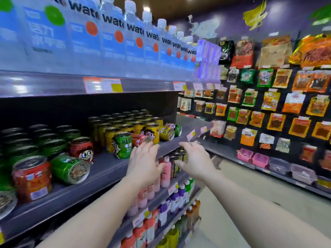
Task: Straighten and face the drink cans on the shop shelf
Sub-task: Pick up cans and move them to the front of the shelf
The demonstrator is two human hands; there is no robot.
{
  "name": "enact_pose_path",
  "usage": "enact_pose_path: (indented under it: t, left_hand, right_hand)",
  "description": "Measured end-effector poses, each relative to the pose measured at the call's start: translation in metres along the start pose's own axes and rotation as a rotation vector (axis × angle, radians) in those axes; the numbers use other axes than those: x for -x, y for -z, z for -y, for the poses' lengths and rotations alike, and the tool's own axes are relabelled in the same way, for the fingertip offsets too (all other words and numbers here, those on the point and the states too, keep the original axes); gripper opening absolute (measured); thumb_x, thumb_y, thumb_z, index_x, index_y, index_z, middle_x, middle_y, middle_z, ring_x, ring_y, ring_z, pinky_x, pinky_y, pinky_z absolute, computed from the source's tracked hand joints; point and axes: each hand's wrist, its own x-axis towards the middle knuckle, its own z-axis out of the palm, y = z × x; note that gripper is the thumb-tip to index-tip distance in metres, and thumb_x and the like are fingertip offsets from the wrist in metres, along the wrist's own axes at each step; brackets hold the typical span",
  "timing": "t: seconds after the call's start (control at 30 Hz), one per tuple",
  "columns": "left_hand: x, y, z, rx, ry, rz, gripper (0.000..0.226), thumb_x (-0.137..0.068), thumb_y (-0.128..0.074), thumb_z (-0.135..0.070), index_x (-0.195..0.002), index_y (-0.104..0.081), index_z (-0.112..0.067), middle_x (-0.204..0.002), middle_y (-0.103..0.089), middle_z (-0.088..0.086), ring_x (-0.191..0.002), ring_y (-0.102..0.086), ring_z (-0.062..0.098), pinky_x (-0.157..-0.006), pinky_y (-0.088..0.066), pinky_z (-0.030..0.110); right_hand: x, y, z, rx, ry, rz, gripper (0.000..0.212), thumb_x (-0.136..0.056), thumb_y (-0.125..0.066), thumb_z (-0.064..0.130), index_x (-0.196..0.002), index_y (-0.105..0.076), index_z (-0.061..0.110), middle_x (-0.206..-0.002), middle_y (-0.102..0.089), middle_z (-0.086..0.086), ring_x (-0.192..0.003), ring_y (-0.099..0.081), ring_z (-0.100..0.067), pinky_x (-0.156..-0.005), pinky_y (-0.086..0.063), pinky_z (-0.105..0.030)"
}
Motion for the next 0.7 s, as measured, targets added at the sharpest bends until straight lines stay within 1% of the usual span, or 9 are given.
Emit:
enact_pose_path:
  t: [0.13, 0.23, 0.33, 0.5, 0.7]
  left_hand:
    - [-0.052, -0.02, 0.009, -0.045, 0.012, -0.015, 0.071, -0.085, -0.056, -0.053, -0.146, -0.031, -0.025, -0.154, -0.032, 0.0, -0.144, -0.022, 0.022, -0.119, -0.015, 0.042]
    - [-0.089, -0.031, 0.014, -0.051, -0.007, -0.047, 0.073, -0.083, -0.058, -0.053, -0.145, -0.032, -0.025, -0.154, -0.033, 0.0, -0.143, -0.023, 0.022, -0.119, -0.017, 0.044]
    - [-0.121, -0.04, 0.017, -0.024, -0.004, -0.074, 0.072, -0.084, -0.059, -0.05, -0.146, -0.031, -0.025, -0.155, -0.031, -0.001, -0.144, -0.02, 0.021, -0.12, -0.014, 0.041]
    - [-0.154, -0.056, 0.017, -0.047, -0.006, -0.029, 0.075, -0.084, -0.059, -0.05, -0.148, -0.028, -0.027, -0.156, -0.028, -0.001, -0.146, -0.017, 0.021, -0.121, -0.01, 0.041]
    - [-0.187, -0.066, 0.011, -0.121, 0.01, 0.009, 0.078, -0.082, -0.063, -0.051, -0.148, -0.025, -0.031, -0.156, -0.027, -0.005, -0.146, -0.016, 0.018, -0.12, -0.008, 0.041]
  right_hand:
    - [-0.059, -0.032, -0.022, -0.05, 0.039, -0.006, 0.07, -0.078, -0.065, 0.049, -0.138, -0.04, 0.022, -0.135, -0.049, -0.005, -0.128, -0.039, -0.025, -0.104, -0.035, -0.037]
    - [-0.099, -0.051, -0.037, -0.063, 0.03, -0.009, 0.072, -0.076, -0.067, 0.051, -0.135, -0.042, 0.02, -0.13, -0.051, -0.007, -0.125, -0.041, -0.026, -0.102, -0.038, -0.038]
    - [-0.131, -0.066, -0.053, -0.09, 0.029, -0.024, 0.068, -0.077, -0.066, 0.05, -0.133, -0.044, 0.018, -0.128, -0.051, -0.008, -0.122, -0.043, -0.028, -0.1, -0.038, -0.039]
    - [-0.176, -0.078, -0.083, -0.11, 0.0, -0.05, 0.061, -0.08, -0.065, 0.043, -0.132, -0.045, 0.017, -0.127, -0.052, -0.011, -0.12, -0.043, -0.031, -0.097, -0.037, -0.041]
    - [-0.23, -0.093, -0.112, -0.164, 0.018, -0.028, 0.067, -0.078, -0.067, 0.046, -0.135, -0.041, 0.021, -0.13, -0.051, -0.007, -0.123, -0.041, -0.028, -0.097, -0.039, -0.039]
